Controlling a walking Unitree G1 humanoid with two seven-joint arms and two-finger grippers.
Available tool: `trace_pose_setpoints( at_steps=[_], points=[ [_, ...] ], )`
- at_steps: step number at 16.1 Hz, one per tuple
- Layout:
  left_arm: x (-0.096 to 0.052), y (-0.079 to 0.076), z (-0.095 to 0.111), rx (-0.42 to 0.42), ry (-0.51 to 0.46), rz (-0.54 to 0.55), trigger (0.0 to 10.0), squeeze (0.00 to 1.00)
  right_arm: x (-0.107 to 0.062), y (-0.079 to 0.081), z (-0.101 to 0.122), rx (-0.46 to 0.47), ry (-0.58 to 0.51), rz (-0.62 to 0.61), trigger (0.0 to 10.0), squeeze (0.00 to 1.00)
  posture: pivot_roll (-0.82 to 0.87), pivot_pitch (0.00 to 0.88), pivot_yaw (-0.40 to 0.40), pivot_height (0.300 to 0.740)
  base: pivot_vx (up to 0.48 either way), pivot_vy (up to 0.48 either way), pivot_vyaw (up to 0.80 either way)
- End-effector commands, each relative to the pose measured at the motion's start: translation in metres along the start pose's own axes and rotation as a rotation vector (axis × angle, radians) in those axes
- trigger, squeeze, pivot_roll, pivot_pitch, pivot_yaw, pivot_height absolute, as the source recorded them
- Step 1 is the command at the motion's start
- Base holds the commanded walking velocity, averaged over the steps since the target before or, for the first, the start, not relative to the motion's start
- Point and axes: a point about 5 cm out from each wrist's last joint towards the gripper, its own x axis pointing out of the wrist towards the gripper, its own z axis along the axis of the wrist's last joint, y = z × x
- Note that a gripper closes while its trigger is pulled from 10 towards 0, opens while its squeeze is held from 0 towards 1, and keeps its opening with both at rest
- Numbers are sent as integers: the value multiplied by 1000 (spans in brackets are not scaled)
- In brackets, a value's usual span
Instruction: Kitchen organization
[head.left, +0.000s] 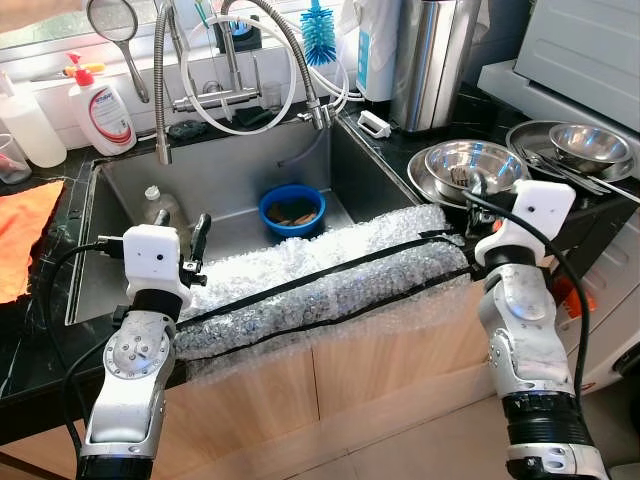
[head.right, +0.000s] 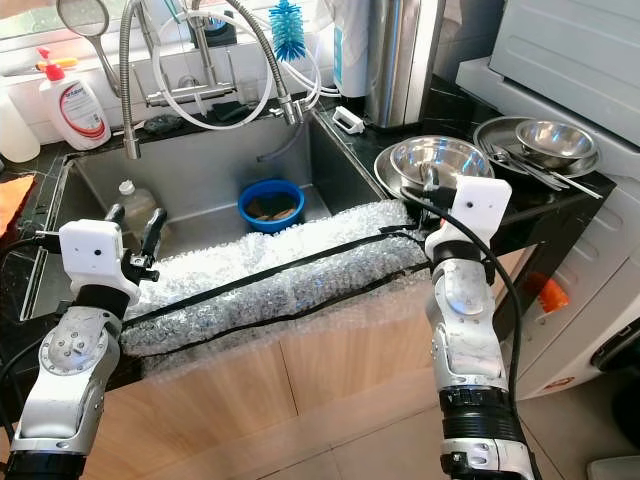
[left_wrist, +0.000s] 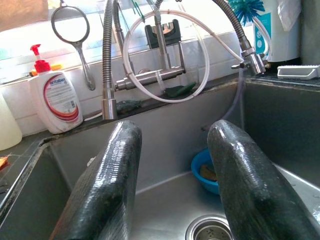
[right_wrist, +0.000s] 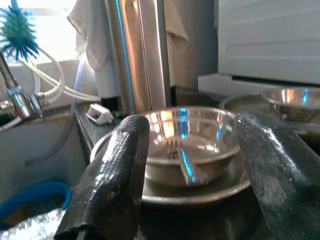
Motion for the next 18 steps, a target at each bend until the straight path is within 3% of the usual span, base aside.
trace_pose_setpoints(
  at_steps=[1,5,7,18],
  points=[
    [-1,1,-2,21,17,1,10000,0,1,3,-3,-14,30,8,10000,0,-84,0,64,740,0,0,0],
    [-1,1,-1,23,15,2,10000,0,2,5,-6,-15,48,11,10000,0,-81,0,66,740,0,0,0],
    [0,1,-1,20,13,2,10000,0,3,6,-6,-10,48,17,0,0,-81,0,66,740,0,0,0],
    [3,1,2,25,1,-1,10000,0,6,11,-4,-1,41,18,0,0,-70,0,70,740,0,0,0]
  ],
)
